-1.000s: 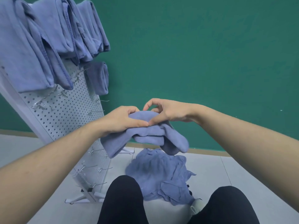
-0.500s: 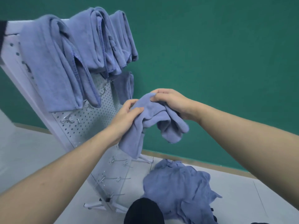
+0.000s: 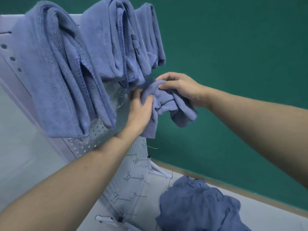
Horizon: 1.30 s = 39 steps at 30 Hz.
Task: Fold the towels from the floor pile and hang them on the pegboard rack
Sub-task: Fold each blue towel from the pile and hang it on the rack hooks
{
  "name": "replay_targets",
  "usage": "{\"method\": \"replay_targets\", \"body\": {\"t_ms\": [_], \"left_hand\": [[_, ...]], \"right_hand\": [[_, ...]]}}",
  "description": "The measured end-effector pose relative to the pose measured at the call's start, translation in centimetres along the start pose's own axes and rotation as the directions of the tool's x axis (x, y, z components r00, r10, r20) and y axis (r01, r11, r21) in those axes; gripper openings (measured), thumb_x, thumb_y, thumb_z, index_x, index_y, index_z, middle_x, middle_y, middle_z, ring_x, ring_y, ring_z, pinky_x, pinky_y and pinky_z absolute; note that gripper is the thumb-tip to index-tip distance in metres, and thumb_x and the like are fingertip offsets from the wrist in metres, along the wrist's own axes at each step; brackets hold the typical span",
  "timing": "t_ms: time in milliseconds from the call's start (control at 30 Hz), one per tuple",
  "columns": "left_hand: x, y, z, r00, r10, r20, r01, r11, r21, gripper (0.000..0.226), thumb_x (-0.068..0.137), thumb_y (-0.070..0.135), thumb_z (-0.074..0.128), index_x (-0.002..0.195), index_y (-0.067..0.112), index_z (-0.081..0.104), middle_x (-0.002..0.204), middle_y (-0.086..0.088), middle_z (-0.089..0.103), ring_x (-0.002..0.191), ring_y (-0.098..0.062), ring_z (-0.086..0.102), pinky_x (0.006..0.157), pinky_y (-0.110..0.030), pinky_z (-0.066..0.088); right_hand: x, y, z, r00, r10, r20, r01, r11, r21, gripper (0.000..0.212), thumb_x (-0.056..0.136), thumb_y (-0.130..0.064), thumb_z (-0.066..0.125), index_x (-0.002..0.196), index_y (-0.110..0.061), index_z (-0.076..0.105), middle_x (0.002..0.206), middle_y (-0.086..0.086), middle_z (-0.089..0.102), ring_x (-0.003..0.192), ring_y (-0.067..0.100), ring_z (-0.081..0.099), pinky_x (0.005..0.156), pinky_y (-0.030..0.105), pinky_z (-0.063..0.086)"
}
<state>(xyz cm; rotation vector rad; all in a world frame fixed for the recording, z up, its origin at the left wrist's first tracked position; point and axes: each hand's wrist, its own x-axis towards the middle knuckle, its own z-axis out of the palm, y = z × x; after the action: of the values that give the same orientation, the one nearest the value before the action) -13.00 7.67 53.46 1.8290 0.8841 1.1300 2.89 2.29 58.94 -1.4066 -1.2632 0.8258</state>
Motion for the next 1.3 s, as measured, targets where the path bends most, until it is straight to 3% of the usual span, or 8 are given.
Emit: {"method": "replay_targets", "body": {"t_ms": [200,400,600,767,967,1133,1233,1300], "left_hand": [[2.0,0.3,0.2,0.994,-0.083,-0.065,0.084,0.996,0.008,0.061,0.086,0.037,0.043,0.142,0.015,0.048,0.149,-0.012,0.049,0.134,-0.024,0.046,0.111,-0.032,0.034],[3.0,-0.5,0.2,0.971,-0.172,-0.165,0.166,0.985,-0.048,0.037,0.099,0.027,0.046,0.126,0.005,0.059,0.137,-0.023,0.056,0.122,-0.033,0.053,0.091,-0.029,0.035],[3.5,-0.4,-0.7,0.953,-0.252,-0.167,0.226,0.96,-0.163,0.06,0.088,0.049,0.053,0.136,0.014,0.054,0.145,-0.013,0.052,0.133,-0.028,0.048,0.112,-0.04,0.036],[4.4,-0.7,-0.6,0.925,-0.38,0.017,0.352,0.836,-0.422,0.019,0.104,0.038,0.044,0.088,0.029,0.05,0.098,0.009,0.059,0.092,-0.009,0.059,0.079,-0.019,0.049],[4.9,0.6,0.1,0.897,-0.436,-0.075,0.233,0.61,-0.757,0.009,0.102,0.008,0.051,0.093,0.007,0.052,0.084,-0.002,0.064,0.065,-0.01,0.068,0.064,-0.026,0.056],[4.7,1.3,0.3,0.881,-0.473,-0.009,0.267,0.513,-0.816,0.023,0.103,0.007,0.043,0.083,0.007,0.053,0.052,0.001,0.064,0.049,-0.011,0.064,0.047,-0.021,0.054],[4.9,1.4,0.5,0.838,-0.524,-0.151,0.208,0.563,-0.8,0.029,0.104,0.007,0.043,0.076,0.015,0.047,0.066,0.003,0.062,0.061,-0.012,0.061,0.052,-0.021,0.051],[5.4,1.4,0.8,0.813,-0.583,0.003,0.407,0.564,-0.718,0.026,0.104,0.024,0.042,0.079,0.021,0.046,0.081,0.006,0.054,0.08,-0.015,0.056,0.052,-0.017,0.048]], "right_hand": [[3.3,-0.2,0.6,1.0,-0.021,-0.012,0.022,1.0,0.02,0.013,0.087,-0.009,0.069,0.094,-0.02,0.071,0.089,0.0,0.072,0.084,0.013,0.065,0.087,0.031,0.054],[5.0,-0.1,1.2,0.996,-0.083,-0.008,0.083,0.996,-0.027,0.007,0.084,-0.017,0.074,0.082,-0.024,0.073,0.087,-0.003,0.074,0.085,0.014,0.068,0.094,0.035,0.054],[6.6,-0.6,2.1,0.99,-0.141,-0.002,0.141,0.989,-0.034,0.009,0.077,-0.02,0.074,0.085,-0.022,0.07,0.09,0.0,0.073,0.088,0.017,0.068,0.098,0.04,0.055],[8.2,-1.3,2.6,0.993,-0.088,-0.076,0.075,0.984,-0.161,0.029,0.084,-0.02,0.069,0.112,-0.01,0.071,0.108,0.005,0.076,0.1,0.017,0.072,0.094,0.034,0.057],[8.5,-0.5,3.5,0.994,-0.046,-0.104,0.01,0.948,-0.317,0.015,0.094,-0.026,0.061,0.08,-0.023,0.063,0.082,-0.01,0.067,0.067,0.0,0.061,0.062,0.016,0.048],[8.1,0.4,3.9,0.948,-0.299,-0.111,0.189,0.807,-0.56,0.003,0.094,-0.017,0.055,0.096,-0.018,0.058,0.096,0.0,0.065,0.086,0.017,0.058,0.077,0.028,0.046],[8.0,1.2,3.8,0.942,-0.31,-0.13,0.177,0.787,-0.591,0.005,0.094,-0.019,0.052,0.095,-0.018,0.056,0.101,0.003,0.068,0.094,0.022,0.061,0.084,0.035,0.049],[7.7,1.5,3.6,0.94,-0.302,-0.156,0.172,0.818,-0.549,0.009,0.096,-0.02,0.05,0.09,-0.022,0.056,0.1,-0.002,0.067,0.094,0.016,0.058,0.082,0.029,0.046]]}}
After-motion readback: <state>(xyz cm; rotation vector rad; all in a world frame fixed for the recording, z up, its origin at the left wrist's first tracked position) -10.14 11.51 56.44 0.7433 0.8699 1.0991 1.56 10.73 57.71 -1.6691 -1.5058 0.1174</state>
